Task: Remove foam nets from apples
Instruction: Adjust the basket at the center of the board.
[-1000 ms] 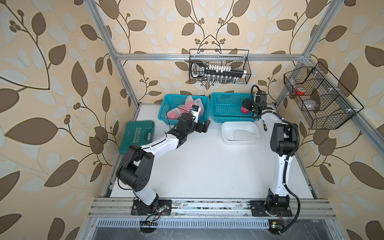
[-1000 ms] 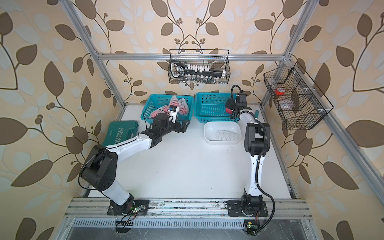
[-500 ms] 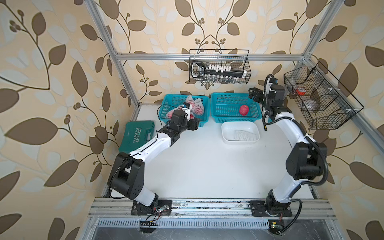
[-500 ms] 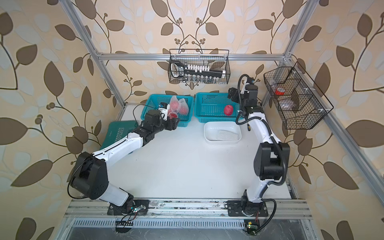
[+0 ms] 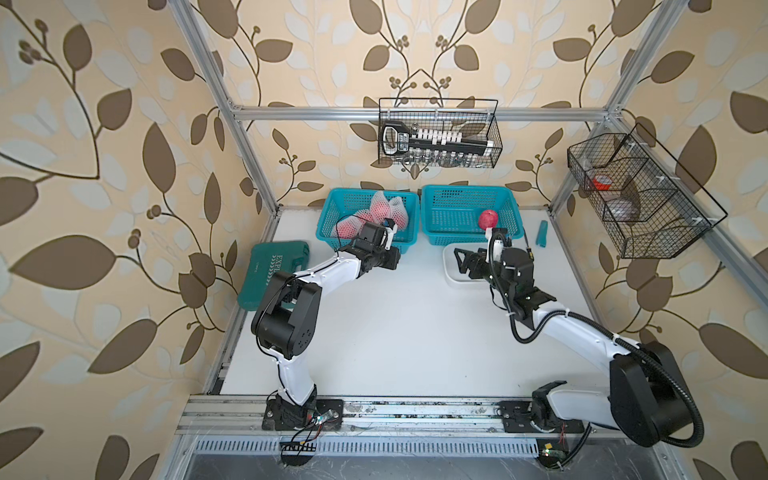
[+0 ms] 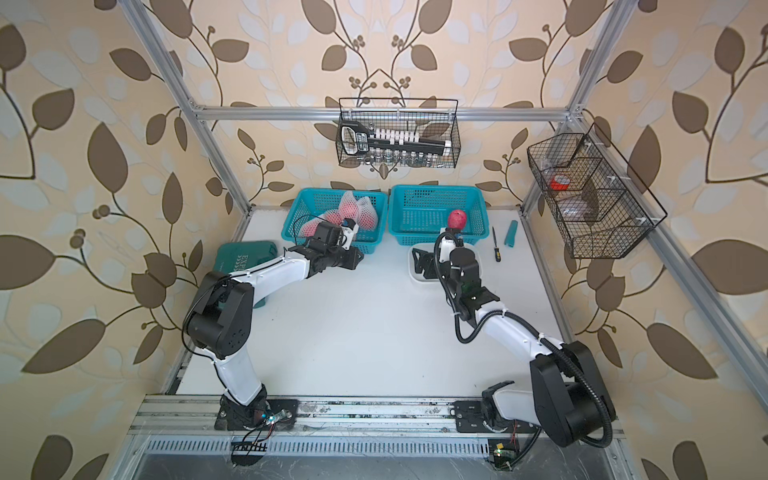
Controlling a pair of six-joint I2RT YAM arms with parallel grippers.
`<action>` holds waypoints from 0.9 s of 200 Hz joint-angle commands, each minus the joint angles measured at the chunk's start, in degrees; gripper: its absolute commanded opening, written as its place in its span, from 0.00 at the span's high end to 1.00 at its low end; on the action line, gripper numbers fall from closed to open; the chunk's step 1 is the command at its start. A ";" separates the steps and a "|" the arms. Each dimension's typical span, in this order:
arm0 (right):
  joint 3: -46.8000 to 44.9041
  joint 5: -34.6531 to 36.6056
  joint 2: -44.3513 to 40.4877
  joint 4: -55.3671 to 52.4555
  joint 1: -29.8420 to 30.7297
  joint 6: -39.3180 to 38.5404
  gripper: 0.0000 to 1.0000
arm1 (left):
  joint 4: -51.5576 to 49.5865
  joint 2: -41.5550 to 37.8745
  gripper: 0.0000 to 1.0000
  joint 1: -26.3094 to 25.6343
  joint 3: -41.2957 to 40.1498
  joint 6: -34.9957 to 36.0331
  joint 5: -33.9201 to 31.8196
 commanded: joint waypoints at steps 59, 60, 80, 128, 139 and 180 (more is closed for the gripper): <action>-10.81 6.56 -4.93 14.12 5.29 -2.39 0.10 | -4.77 12.03 0.72 0.00 16.03 5.39 -0.58; -10.75 6.62 -4.93 13.99 5.31 -2.42 0.10 | -5.02 12.11 0.72 0.00 16.37 5.39 -0.55; -10.85 7.50 -5.36 13.10 5.33 -2.75 0.09 | -5.75 12.47 0.63 0.00 17.55 5.30 -0.91; -12.17 9.09 -5.49 13.44 5.34 -2.51 0.08 | -9.58 5.43 0.43 -0.09 16.21 5.78 1.49; -12.68 9.59 -5.63 13.96 5.33 -2.39 0.07 | -10.83 1.56 0.41 -0.09 14.54 5.49 1.96; -13.43 10.66 -3.91 15.76 5.37 -1.10 0.07 | -15.14 -7.44 0.19 1.82 15.48 4.83 -1.39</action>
